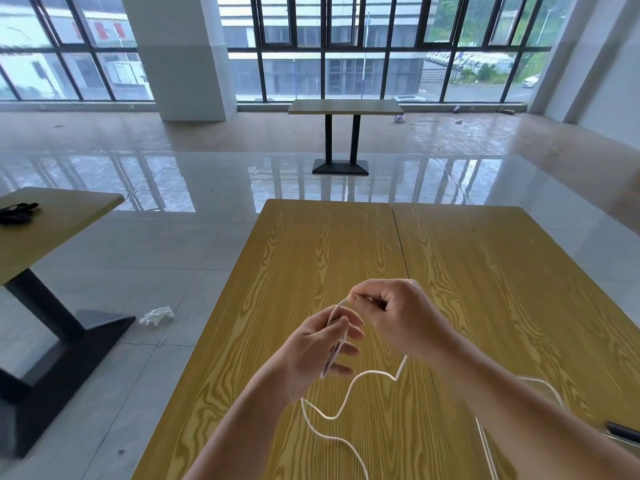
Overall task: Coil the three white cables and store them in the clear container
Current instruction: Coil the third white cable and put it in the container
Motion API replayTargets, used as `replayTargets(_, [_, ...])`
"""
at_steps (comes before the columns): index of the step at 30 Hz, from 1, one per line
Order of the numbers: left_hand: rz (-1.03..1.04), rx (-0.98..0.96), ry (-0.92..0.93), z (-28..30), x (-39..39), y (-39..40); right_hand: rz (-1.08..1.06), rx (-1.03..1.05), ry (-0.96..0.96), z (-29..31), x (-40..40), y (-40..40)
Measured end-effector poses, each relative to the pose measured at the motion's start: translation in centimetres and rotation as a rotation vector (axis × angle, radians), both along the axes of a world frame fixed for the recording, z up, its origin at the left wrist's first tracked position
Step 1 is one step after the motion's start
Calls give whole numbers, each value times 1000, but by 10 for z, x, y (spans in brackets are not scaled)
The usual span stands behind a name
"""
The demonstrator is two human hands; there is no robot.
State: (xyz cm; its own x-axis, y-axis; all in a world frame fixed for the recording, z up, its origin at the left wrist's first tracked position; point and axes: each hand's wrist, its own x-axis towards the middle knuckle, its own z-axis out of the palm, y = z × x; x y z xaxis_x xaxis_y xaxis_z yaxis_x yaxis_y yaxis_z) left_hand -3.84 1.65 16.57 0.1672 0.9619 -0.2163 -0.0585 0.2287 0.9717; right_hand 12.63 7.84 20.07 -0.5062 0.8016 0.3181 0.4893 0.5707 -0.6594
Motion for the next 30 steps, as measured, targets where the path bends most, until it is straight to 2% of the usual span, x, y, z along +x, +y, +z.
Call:
replayTargets(2, [7,-10,1,1,1,-1,-13,-15,13,-1,0,0])
replayTargets(9, [-59,-67,-263,-6,-19,-6,7,-113,-62,9,19,20])
replayTargets(15, [105,-93,-419,-12,-37,-3,-185,-29,-51,7,48,45])
replayTargets(18, [131,-111,-284,-11,-36,-2,-256,46,-53,2,47,45])
replayTargets(22, [31,-144,-56,-12,-34,-3,-345,88,-5,4,48,48])
replayTargets(24, [15,-163,-27,-14,-34,-3,-358,91,-10,4,49,48])
replayTargets(26, [65,-172,-133,-15,-31,-3,-358,86,-18,0,49,48])
replayTargets(30, [333,-185,-436,-15,-22,4,-334,35,-55,-13,45,42])
